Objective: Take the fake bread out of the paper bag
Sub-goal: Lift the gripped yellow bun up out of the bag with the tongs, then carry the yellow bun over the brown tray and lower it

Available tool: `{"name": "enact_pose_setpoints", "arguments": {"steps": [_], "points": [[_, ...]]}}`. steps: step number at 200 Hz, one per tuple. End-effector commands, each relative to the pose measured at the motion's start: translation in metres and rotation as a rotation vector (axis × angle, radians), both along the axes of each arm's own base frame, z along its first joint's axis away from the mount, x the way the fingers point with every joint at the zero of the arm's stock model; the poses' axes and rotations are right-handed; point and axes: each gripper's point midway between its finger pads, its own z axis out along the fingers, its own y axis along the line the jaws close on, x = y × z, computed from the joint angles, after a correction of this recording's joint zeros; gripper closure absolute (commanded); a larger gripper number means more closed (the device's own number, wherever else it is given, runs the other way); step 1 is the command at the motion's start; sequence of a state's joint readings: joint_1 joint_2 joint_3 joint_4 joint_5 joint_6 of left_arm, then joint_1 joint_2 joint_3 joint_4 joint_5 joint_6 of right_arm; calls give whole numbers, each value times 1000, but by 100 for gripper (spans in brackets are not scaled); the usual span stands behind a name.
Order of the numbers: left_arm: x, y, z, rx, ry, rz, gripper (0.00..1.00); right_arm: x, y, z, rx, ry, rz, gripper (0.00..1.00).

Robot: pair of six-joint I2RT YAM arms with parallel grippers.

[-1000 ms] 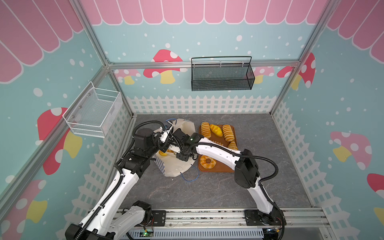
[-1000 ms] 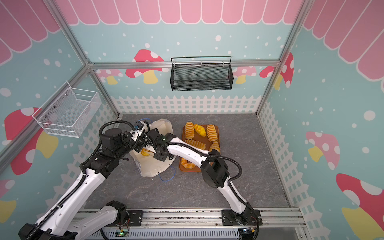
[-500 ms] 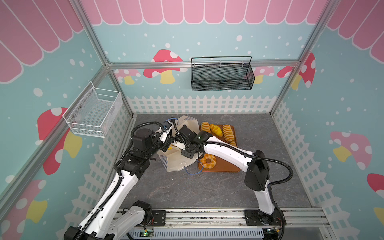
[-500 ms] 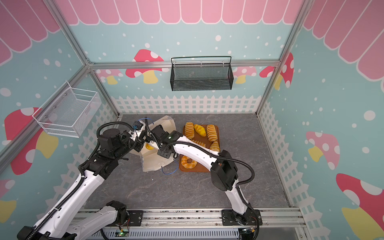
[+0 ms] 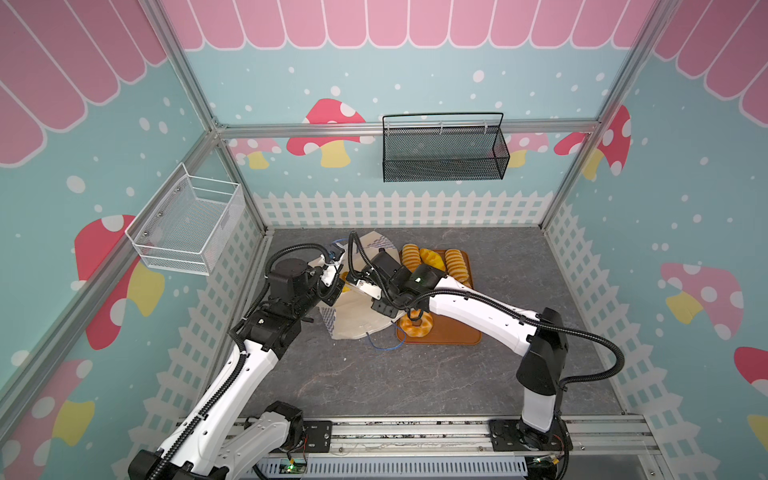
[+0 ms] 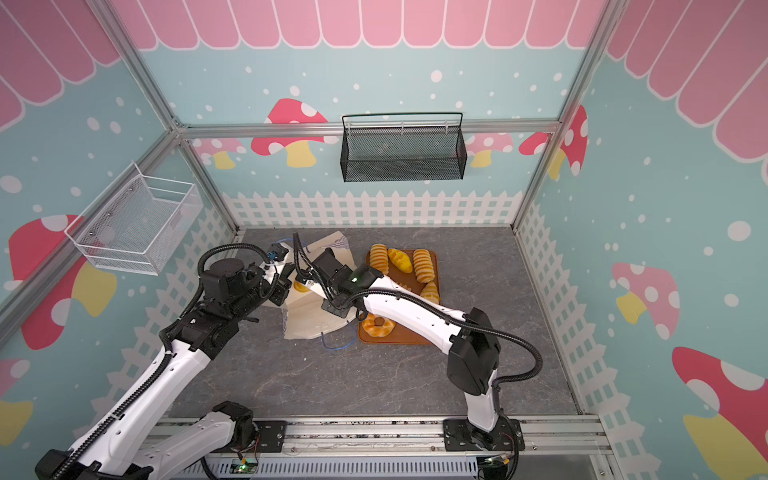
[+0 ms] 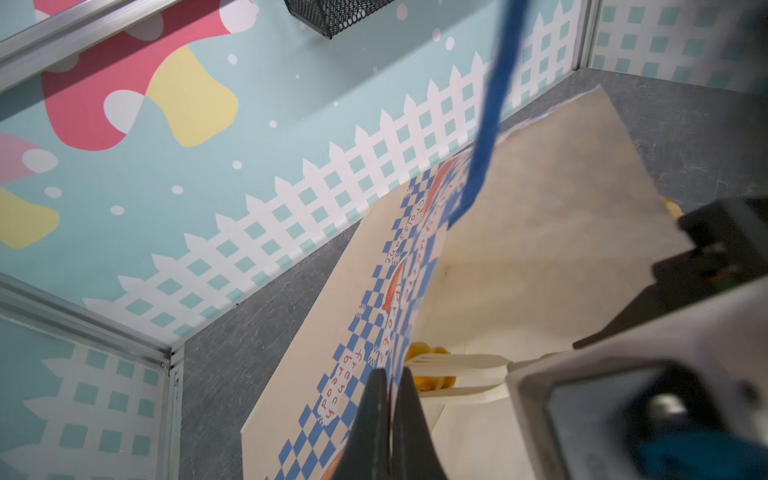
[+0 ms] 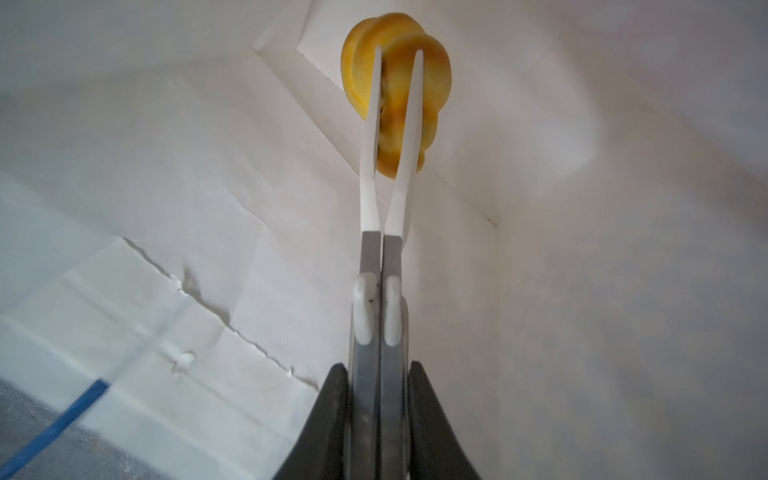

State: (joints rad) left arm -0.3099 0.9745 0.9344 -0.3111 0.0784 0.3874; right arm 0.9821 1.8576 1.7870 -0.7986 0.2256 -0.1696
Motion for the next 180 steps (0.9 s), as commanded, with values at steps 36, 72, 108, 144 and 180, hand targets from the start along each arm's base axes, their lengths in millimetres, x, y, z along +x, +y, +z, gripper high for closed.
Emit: {"name": "enact_pose_setpoints", "arguments": {"steps": [36, 72, 108, 144, 180], "points": [[2, 9, 4, -19, 17, 61, 100, 1, -9, 40, 98, -81, -57, 97], [6, 23, 5, -5, 28, 141, 100, -1, -19, 57, 122, -102, -81, 97], [13, 44, 7, -14, 55, 250, 100, -6, -32, 69, 136, -117, -109, 97], [21, 56, -1, -20, 114, 320, 100, -9, -43, 82, 156, -136, -133, 97], [26, 74, -7, -33, 156, 407, 100, -8, -57, 95, 158, -170, -178, 97]]}}
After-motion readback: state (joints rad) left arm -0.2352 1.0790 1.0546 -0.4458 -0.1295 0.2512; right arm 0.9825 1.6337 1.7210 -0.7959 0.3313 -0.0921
